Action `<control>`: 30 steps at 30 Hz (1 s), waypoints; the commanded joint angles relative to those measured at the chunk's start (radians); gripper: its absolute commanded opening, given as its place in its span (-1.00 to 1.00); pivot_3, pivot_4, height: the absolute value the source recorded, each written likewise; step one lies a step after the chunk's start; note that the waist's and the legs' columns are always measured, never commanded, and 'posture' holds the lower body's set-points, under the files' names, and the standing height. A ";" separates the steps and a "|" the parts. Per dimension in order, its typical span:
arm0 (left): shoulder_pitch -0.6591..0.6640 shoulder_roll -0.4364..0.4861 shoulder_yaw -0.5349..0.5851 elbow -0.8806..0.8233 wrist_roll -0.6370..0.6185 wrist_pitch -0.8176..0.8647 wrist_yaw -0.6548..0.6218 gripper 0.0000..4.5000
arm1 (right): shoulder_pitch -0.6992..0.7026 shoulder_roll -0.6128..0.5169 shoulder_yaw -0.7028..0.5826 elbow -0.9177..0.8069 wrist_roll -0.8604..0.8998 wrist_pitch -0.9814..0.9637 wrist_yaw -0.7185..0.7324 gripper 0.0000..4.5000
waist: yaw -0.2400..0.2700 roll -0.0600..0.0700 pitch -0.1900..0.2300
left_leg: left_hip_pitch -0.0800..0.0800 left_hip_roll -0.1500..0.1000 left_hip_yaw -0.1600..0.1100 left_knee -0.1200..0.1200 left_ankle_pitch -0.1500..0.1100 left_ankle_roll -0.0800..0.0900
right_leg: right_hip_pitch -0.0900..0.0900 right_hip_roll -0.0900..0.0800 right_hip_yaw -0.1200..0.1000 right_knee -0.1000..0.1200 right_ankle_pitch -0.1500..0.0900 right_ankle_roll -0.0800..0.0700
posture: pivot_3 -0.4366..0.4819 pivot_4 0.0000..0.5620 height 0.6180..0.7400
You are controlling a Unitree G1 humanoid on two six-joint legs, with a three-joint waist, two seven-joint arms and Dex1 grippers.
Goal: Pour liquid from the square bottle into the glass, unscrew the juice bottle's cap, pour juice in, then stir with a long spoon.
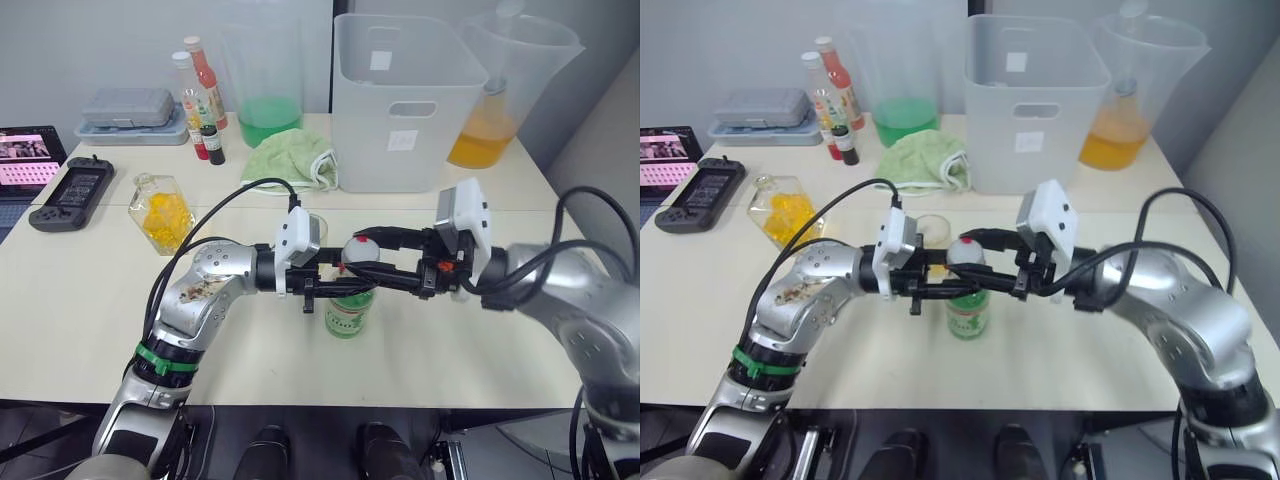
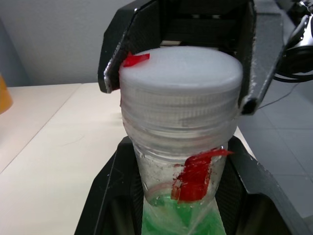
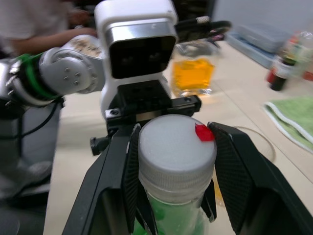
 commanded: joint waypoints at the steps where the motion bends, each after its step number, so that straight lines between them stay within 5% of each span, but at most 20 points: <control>1: 0.014 0.003 -0.019 -0.021 0.022 0.032 0.036 -0.33 | -0.155 0.035 0.175 0.232 -0.165 -0.167 0.347 -0.25 | -0.008 0.000 0.000 | 0.003 0.000 0.000 0.000 0.000 0.000 | 0.003 0.000 0.000 0.000 0.000 0.000 | -0.05 -0.47 1.00; 5: 0.019 0.008 -0.017 -0.035 0.021 0.034 0.048 -0.33 | -0.326 0.108 0.233 0.476 -0.214 -0.269 0.596 -0.25 | -0.016 0.000 0.000 | 0.004 0.000 0.000 0.000 0.000 0.000 | 0.004 0.000 0.000 -0.001 0.000 0.001 | -0.05 -0.47 1.00; 10: 0.030 0.000 -0.011 -0.056 0.023 0.040 0.077 -0.33 | -0.447 0.071 0.322 0.556 -0.134 -0.281 0.647 -0.25 | -0.014 0.000 0.000 | 0.003 0.000 -0.001 -0.001 0.000 0.000 | 0.003 0.000 0.000 0.000 0.003 -0.006 | -0.05 -0.47 1.00; 15: 0.041 -0.003 -0.017 -0.065 0.023 0.042 0.083 -0.33 | -0.433 0.074 0.221 0.527 -0.105 -0.188 0.627 0.69 | -0.013 0.001 0.000 | 0.001 0.000 -0.001 -0.001 0.000 0.000 | 0.001 -0.001 0.000 0.000 0.003 -0.006 | -0.05 -0.47 1.00; 18: 0.036 -0.004 -0.024 -0.054 0.024 0.034 0.075 -0.33 | -0.364 0.079 0.127 0.459 -0.096 -0.159 0.523 0.98 | -0.005 0.000 0.000 | -0.001 -0.001 -0.001 0.000 0.000 0.000 | -0.001 -0.001 0.000 0.000 0.004 -0.006 | -0.05 -0.47 1.00; 21: 0.025 -0.006 -0.028 -0.039 0.024 0.028 0.065 -0.33 | -0.292 0.083 0.036 0.365 -0.075 -0.093 0.406 0.98 | 0.004 0.001 0.000 | -0.004 -0.001 -0.001 0.000 0.000 0.000 | -0.003 -0.001 0.000 0.000 0.004 -0.006 | -0.05 -0.47 1.00; 25: 0.005 -0.015 -0.038 -0.007 0.024 0.012 0.042 -0.33 | -0.110 0.112 -0.189 0.093 0.094 0.092 0.060 0.98 | 0.017 0.000 0.000 | -0.012 -0.001 -0.002 0.001 0.000 0.000 | -0.011 -0.001 0.000 0.003 0.004 -0.007 | -0.05 -0.47 1.00; 30: -0.016 -0.030 -0.052 0.044 0.029 -0.014 0.010 -0.33 | 0.091 0.169 -0.278 -0.180 0.148 0.170 -0.245 0.98 | 0.017 0.001 0.000 | -0.012 -0.002 -0.002 0.001 0.000 0.000 | -0.011 -0.001 0.000 0.003 0.004 -0.007 | -0.05 -0.47 1.00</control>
